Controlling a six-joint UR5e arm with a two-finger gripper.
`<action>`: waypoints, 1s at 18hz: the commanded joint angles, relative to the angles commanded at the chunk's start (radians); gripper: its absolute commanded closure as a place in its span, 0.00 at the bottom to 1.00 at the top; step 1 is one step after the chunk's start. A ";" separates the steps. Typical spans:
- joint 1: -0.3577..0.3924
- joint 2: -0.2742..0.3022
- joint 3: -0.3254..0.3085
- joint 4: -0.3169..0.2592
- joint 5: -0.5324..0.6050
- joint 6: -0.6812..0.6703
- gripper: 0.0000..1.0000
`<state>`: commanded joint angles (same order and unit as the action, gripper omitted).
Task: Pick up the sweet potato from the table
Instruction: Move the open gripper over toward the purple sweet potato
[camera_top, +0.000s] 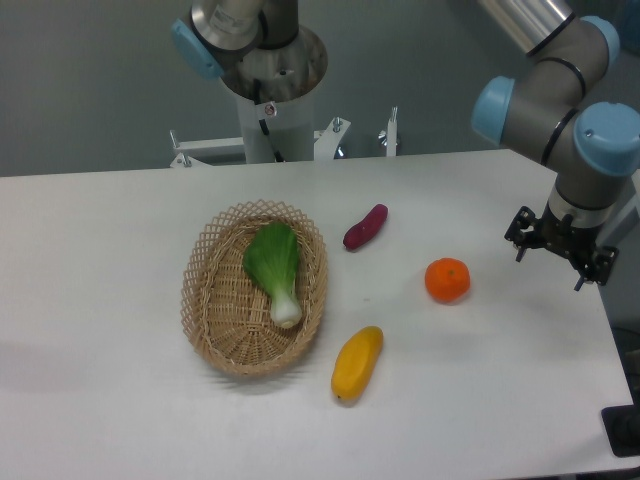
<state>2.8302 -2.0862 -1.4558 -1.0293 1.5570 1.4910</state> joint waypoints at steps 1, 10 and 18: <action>0.000 -0.002 0.000 -0.002 0.002 0.000 0.00; -0.031 0.063 -0.116 -0.003 -0.014 -0.011 0.00; -0.113 0.196 -0.320 0.005 -0.029 -0.014 0.00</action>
<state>2.7168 -1.8900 -1.7762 -1.0247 1.5278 1.4773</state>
